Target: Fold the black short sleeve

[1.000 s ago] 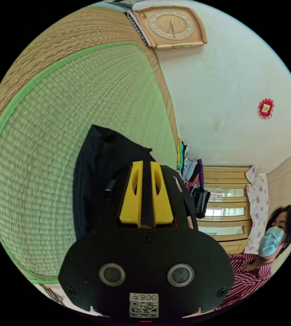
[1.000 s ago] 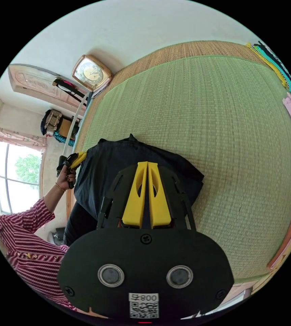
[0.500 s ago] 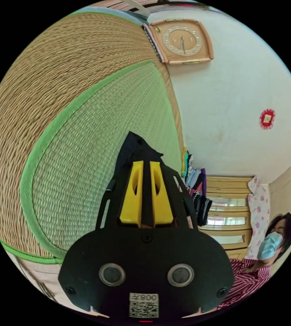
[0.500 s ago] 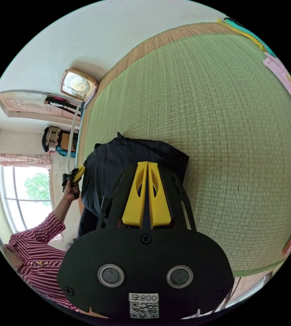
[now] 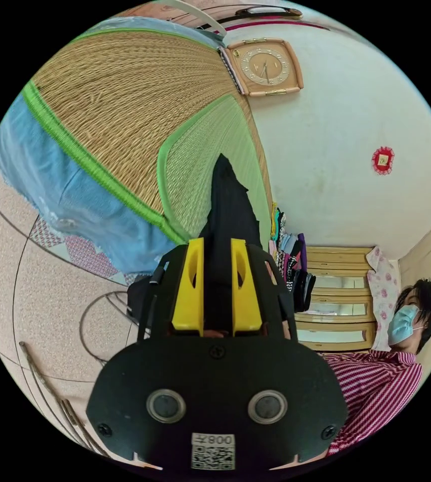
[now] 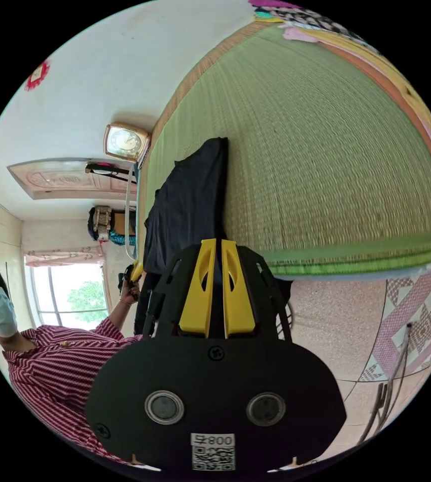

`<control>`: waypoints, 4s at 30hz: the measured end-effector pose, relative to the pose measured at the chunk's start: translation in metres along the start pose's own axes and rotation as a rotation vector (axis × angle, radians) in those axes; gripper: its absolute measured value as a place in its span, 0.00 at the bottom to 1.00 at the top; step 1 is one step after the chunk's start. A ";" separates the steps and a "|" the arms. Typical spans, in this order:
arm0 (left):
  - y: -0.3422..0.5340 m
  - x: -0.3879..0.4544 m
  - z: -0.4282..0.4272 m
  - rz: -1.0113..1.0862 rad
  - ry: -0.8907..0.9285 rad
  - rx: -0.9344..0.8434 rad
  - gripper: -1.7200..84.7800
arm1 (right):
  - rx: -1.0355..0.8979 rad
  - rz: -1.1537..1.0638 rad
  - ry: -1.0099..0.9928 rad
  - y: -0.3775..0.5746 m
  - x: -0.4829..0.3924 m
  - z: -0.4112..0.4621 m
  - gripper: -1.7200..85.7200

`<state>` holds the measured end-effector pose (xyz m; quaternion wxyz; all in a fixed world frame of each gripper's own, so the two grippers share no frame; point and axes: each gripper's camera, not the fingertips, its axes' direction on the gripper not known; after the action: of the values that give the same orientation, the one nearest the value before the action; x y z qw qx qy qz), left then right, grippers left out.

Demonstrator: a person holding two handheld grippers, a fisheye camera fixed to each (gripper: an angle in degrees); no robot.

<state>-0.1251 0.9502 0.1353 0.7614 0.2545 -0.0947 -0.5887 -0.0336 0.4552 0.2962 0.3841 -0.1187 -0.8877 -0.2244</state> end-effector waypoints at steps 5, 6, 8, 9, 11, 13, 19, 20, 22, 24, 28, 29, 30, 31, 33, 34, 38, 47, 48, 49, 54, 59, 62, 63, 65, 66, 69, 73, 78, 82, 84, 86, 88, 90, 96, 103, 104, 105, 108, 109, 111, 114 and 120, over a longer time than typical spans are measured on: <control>0.036 0.006 -0.002 0.003 -0.033 -0.071 0.12 | 0.014 0.008 -0.051 0.033 0.014 0.001 0.08; 0.038 0.008 -0.002 0.005 -0.036 -0.076 0.12 | 0.006 -0.001 -0.051 0.036 0.012 0.004 0.08; 0.046 0.016 -0.001 0.005 -0.067 -0.098 0.10 | -0.015 -0.017 -0.032 0.038 0.008 0.010 0.08; 0.047 0.019 -0.001 0.006 -0.076 -0.105 0.10 | -0.031 -0.021 -0.010 0.039 0.006 0.016 0.08; 0.054 0.029 -0.004 0.018 -0.092 -0.118 0.07 | -0.044 -0.023 0.017 0.040 0.005 0.022 0.07; 0.059 0.039 -0.010 0.029 -0.105 -0.116 0.06 | -0.050 -0.011 0.034 0.042 0.008 0.027 0.05; 0.080 0.068 -0.039 0.050 -0.114 -0.081 0.04 | -0.059 -0.023 0.033 0.054 0.007 0.033 0.03; 0.084 0.075 -0.046 0.054 -0.124 -0.072 0.04 | -0.063 -0.026 0.034 0.055 0.006 0.034 0.03; 0.091 0.085 -0.052 0.056 -0.143 -0.070 0.04 | -0.083 -0.039 0.040 0.061 0.004 0.040 0.03; 0.099 0.092 -0.058 0.047 -0.145 -0.070 0.04 | -0.082 -0.037 0.030 0.065 0.004 0.043 0.03; 0.125 0.121 -0.084 0.024 -0.229 0.018 0.03 | -0.060 -0.035 -0.011 0.075 0.007 0.041 0.02; 0.133 0.134 -0.091 0.039 -0.246 0.047 0.03 | -0.057 -0.037 -0.016 0.076 0.007 0.040 0.02; 0.137 0.141 -0.094 0.052 -0.250 0.057 0.03 | -0.050 -0.040 -0.025 0.079 0.006 0.039 0.02; 0.144 0.157 -0.095 0.088 -0.252 0.060 0.02 | -0.044 -0.043 -0.035 0.081 0.006 0.038 0.02; 0.152 0.187 -0.089 0.164 -0.247 0.021 0.02 | -0.040 -0.046 -0.048 0.084 0.006 0.037 0.02; 0.157 0.209 -0.079 0.222 -0.241 -0.024 0.02 | -0.039 -0.046 -0.054 0.086 0.007 0.037 0.02; 0.182 0.298 -0.016 0.460 -0.173 -0.246 0.03 | -0.039 -0.048 -0.066 0.089 0.008 0.041 0.02; 0.289 0.475 0.124 0.889 -0.127 -0.663 0.08 | -0.024 -0.052 -0.119 0.100 0.012 0.043 0.02; 0.297 0.485 0.130 0.913 -0.135 -0.680 0.09 | -0.024 -0.054 -0.127 0.101 0.012 0.044 0.02; 0.312 0.504 0.140 0.962 -0.162 -0.702 0.10 | -0.026 -0.058 -0.136 0.102 0.011 0.045 0.02; 0.365 0.572 0.155 1.139 -0.287 -0.715 0.12 | -0.032 -0.081 -0.150 0.105 0.006 0.048 0.02; 0.417 0.627 0.161 1.290 -0.456 -0.722 0.12 | -0.032 -0.092 -0.169 0.107 0.006 0.052 0.02; 0.437 0.651 0.162 1.316 -0.513 -0.737 0.11 | -0.040 -0.091 -0.167 0.107 0.008 0.057 0.02; 0.441 0.656 0.161 1.318 -0.521 -0.739 0.11 | -0.042 -0.088 -0.167 0.107 0.009 0.060 0.02; 0.453 0.675 0.158 1.324 -0.545 -0.745 0.10 | -0.044 -0.085 -0.171 0.108 0.011 0.064 0.03; 0.456 0.679 0.157 1.326 -0.548 -0.748 0.10 | -0.044 -0.084 -0.173 0.109 0.011 0.066 0.03; 0.470 0.702 0.150 1.336 -0.562 -0.751 0.10 | -0.044 -0.083 -0.175 0.111 0.011 0.071 0.03; 0.485 0.730 0.137 1.330 -0.570 -0.754 0.08 | -0.048 -0.085 -0.172 0.111 0.009 0.078 0.03; 0.495 0.758 0.120 1.314 -0.564 -0.757 0.04 | -0.049 -0.087 -0.183 0.111 0.009 0.087 0.03; 0.503 0.779 0.105 1.294 -0.546 -0.758 0.03 | -0.036 -0.082 -0.200 0.113 0.012 0.092 0.03; 0.506 0.787 0.098 1.286 -0.542 -0.757 0.03 | -0.010 -0.077 -0.202 0.114 0.016 0.090 0.03; 0.510 0.797 0.088 1.277 -0.532 -0.752 0.03 | 0.025 -0.060 -0.196 0.116 0.022 0.087 0.04; 0.511 0.805 0.081 1.269 -0.523 -0.748 0.03 | 0.055 -0.036 -0.187 0.117 0.031 0.085 0.06; 0.512 0.812 0.073 1.260 -0.512 -0.743 0.03 | 0.061 -0.011 -0.180 0.114 0.037 0.086 0.08; 0.514 0.831 0.052 1.236 -0.487 -0.741 0.03 | 0.040 0.005 -0.196 0.085 0.044 0.108 0.11; 0.516 0.846 0.032 1.224 -0.469 -0.745 0.03 | 0.005 0.014 -0.165 0.029 0.042 0.141 0.12; 0.515 0.848 0.029 1.221 -0.464 -0.746 0.03 | 0.000 0.017 -0.161 0.024 0.042 0.144 0.12; 0.515 0.848 0.028 1.218 -0.462 -0.746 0.03 | -0.007 0.022 -0.154 0.015 0.043 0.149 0.12; 0.512 0.851 0.021 1.205 -0.447 -0.746 0.03 | -0.013 0.022 -0.152 -0.005 0.043 0.159 0.12; 0.511 0.852 0.018 1.200 -0.441 -0.747 0.03 | -0.013 0.020 -0.149 -0.012 0.042 0.162 0.12; 0.509 0.853 0.014 1.190 -0.432 -0.747 0.03 | -0.014 0.018 -0.148 -0.022 0.042 0.167 0.12; 0.506 0.854 0.008 1.178 -0.422 -0.746 0.03 | -0.019 0.019 -0.164 -0.038 0.042 0.177 0.12; 0.498 0.855 -0.002 1.156 -0.394 -0.740 0.03 | -0.018 0.013 -0.180 -0.065 0.041 0.192 0.12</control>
<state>0.5452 0.2317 0.2491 0.9567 -0.2228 -0.1443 -0.1194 -0.2074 0.4943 0.1902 0.3030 -0.1475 -0.9158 -0.2185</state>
